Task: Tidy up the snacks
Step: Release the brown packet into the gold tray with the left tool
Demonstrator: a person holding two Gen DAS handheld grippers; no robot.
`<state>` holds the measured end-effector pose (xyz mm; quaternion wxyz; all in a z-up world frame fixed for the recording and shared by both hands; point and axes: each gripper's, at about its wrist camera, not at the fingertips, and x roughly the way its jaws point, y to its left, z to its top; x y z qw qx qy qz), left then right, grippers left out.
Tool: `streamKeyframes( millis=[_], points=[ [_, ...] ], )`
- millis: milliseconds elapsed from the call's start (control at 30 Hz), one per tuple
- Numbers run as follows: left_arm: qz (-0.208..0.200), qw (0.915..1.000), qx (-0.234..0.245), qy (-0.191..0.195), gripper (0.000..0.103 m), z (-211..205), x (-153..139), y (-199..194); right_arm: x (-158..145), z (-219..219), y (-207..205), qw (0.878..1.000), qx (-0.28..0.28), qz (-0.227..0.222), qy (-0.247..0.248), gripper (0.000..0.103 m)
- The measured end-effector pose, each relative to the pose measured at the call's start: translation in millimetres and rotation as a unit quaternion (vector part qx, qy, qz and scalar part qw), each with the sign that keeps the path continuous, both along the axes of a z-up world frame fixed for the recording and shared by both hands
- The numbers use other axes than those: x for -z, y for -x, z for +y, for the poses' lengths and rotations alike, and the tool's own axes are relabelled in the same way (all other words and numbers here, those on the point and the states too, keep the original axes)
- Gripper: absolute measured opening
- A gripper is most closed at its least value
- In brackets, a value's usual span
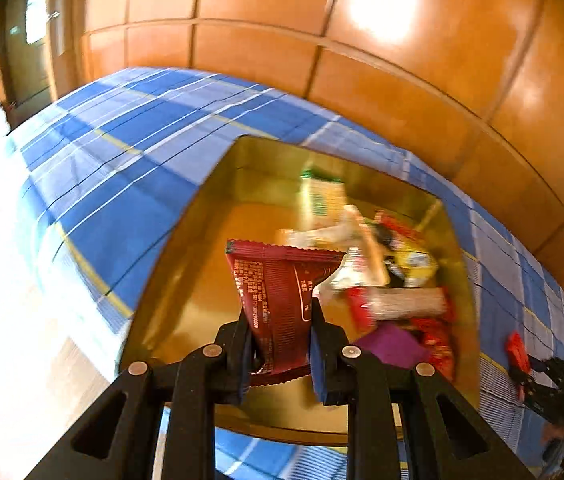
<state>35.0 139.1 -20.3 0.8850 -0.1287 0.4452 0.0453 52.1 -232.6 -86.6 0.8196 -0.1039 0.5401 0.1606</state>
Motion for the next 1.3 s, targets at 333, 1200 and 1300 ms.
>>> streamKeyframes(
  millis=[333, 1200, 1300],
  points=[
    [0.036, 0.9987, 0.035, -0.012, 0.024, -20, 26, -20, 1, -1, 0, 1.0, 0.001, 0.0, -0.002, 0.042],
    [0.02, 0.9947, 0.024, -0.098, 0.039, -43, 29, -7, 0, 1, 1, 1.0, 0.0, -0.002, 0.006, 0.042],
    [0.008, 0.9945, 0.035, -0.099, 0.039, -54, 23, -3, 0, 2, 2, 1.0, 0.0, -0.002, 0.008, 0.042]
  ],
)
